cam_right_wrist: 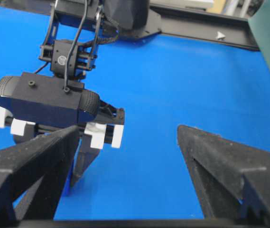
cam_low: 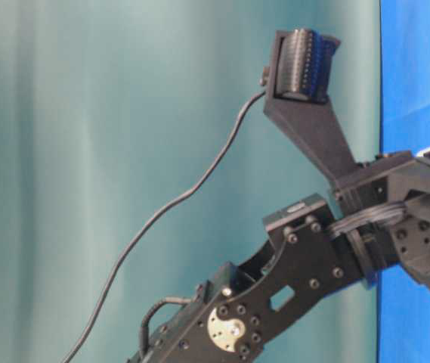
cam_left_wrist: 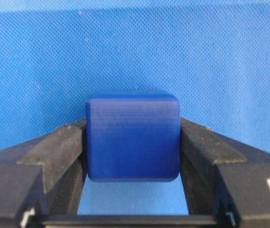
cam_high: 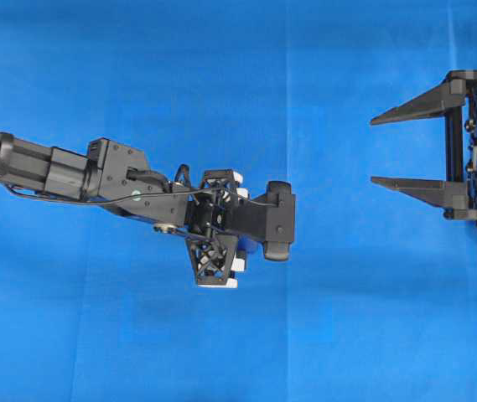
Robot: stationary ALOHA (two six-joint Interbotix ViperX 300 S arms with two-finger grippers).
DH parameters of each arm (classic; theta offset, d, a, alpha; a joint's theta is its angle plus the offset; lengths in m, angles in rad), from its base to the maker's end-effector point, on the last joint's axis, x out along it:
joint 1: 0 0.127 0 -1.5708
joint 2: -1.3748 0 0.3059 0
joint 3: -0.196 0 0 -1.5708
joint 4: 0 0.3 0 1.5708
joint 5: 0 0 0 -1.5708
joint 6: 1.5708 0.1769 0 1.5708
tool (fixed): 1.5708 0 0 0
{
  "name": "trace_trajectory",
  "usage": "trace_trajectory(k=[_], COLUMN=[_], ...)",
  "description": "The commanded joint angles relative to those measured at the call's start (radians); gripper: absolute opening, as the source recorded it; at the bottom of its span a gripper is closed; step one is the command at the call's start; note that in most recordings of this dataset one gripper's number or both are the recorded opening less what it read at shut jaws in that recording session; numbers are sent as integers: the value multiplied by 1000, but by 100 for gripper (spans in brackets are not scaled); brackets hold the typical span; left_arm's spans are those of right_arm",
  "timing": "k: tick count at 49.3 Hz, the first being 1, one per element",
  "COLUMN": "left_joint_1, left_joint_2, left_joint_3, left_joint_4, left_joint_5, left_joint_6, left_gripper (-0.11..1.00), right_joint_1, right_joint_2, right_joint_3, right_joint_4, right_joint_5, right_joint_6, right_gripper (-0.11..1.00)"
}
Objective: Handover the blue block to the right arm after grasping it with the left arm, then place it in the designated position.
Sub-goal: 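Close the left gripper on the blue cube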
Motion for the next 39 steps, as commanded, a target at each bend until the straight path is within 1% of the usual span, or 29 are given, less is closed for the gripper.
trace_trajectory(k=[1, 28, 39], left_joint_1=[-3, -3, -2], left_joint_2=[-66, -318, -390], left_joint_3=[-23, -32, -34], left_joint_4=[2, 2, 2], left_joint_5=[17, 133, 195], left_joint_6=[2, 5, 9], left_gripper=[49, 48, 49], right_joint_1=[-2, 0, 0], right_joint_2=[3, 5, 5], right_joint_3=[-20, -25, -26], right_joint_4=[3, 3, 3], right_joint_5=[-9, -8, -8], right_joint_6=[2, 2, 2], right_gripper=[98, 98, 98])
